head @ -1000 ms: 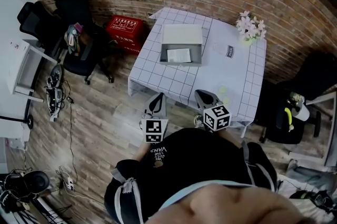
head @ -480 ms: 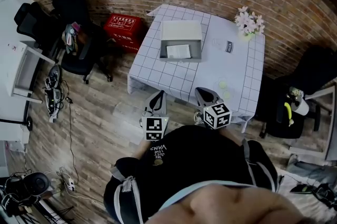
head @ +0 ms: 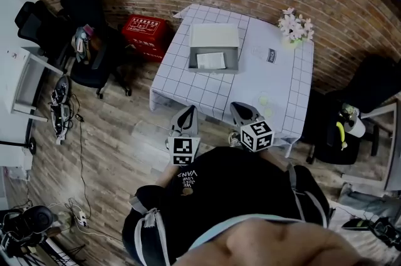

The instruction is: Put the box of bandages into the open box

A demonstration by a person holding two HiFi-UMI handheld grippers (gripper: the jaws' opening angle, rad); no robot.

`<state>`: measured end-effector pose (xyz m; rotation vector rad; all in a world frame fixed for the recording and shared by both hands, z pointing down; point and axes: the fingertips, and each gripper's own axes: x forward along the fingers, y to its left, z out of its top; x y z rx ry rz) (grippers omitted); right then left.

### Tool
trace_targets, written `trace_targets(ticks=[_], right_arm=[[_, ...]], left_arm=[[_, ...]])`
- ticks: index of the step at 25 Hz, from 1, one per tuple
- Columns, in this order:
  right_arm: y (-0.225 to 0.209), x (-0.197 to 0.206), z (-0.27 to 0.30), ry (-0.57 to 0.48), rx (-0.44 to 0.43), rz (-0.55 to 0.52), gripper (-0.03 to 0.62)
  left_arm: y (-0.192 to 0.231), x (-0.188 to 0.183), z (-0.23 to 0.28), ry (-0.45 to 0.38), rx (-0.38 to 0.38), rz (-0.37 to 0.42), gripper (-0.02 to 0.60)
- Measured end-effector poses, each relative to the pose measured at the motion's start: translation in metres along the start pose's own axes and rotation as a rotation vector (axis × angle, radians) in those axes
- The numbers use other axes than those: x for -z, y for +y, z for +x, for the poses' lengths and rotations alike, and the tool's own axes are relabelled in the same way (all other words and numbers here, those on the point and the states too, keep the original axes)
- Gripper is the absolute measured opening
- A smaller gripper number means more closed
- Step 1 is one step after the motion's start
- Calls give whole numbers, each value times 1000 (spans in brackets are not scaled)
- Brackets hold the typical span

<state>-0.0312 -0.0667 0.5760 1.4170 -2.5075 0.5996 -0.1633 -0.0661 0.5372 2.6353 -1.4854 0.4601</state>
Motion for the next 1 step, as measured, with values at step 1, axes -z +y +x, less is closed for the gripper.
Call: trace_targets(ticks=[1], right_arm=[[0, 0, 0, 0, 0, 0, 3]], left_arm=[[0, 0, 0, 0, -1, 1, 11]])
